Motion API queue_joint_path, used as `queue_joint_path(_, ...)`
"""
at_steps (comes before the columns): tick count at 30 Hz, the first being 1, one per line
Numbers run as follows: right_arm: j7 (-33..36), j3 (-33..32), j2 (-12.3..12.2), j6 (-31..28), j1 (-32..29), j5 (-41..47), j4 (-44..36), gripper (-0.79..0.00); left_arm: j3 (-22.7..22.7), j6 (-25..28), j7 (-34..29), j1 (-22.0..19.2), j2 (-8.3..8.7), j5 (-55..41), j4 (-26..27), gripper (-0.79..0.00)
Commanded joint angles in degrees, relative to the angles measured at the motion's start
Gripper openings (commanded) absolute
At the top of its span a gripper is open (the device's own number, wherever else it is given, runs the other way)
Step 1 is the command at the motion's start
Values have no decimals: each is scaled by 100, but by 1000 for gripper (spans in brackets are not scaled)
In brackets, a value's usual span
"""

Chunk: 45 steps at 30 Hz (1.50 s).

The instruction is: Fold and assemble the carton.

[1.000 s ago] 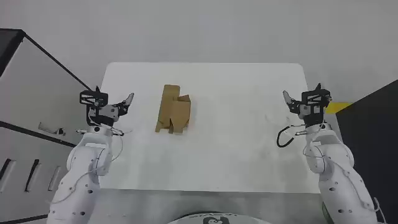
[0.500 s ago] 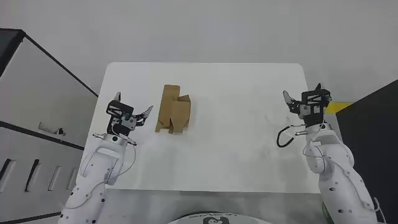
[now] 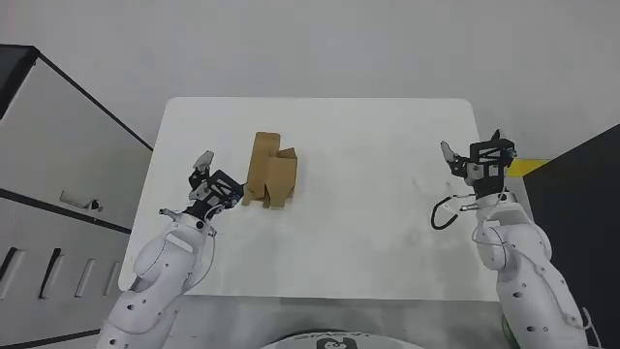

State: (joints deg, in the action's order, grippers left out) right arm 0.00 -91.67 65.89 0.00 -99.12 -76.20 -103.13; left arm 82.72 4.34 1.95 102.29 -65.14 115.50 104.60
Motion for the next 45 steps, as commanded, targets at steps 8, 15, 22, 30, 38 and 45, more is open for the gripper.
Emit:
queue_joint_path(8,0,0,0,0,0,0,0,0,-401,-21,83,-25,-22,542,-376,0)
queue_joint_path(15,0,0,0,0,0,0,0,0,-448,-365,-152,-79,-54,583,-390,0)
queue_joint_path(22,0,0,0,0,0,0,0,0,-730,-250,-207,-75,-73,900,-505,0)
queue_joint_path(30,0,0,0,0,0,0,0,0,-823,-438,-390,-114,-104,925,-505,0)
queue_joint_path(38,0,0,0,0,0,0,0,0,-1095,-479,-436,-237,-145,1196,-790,0)
queue_joint_path(45,0,0,0,0,0,0,0,0,-1319,-836,-798,-448,-214,1528,-1030,0)
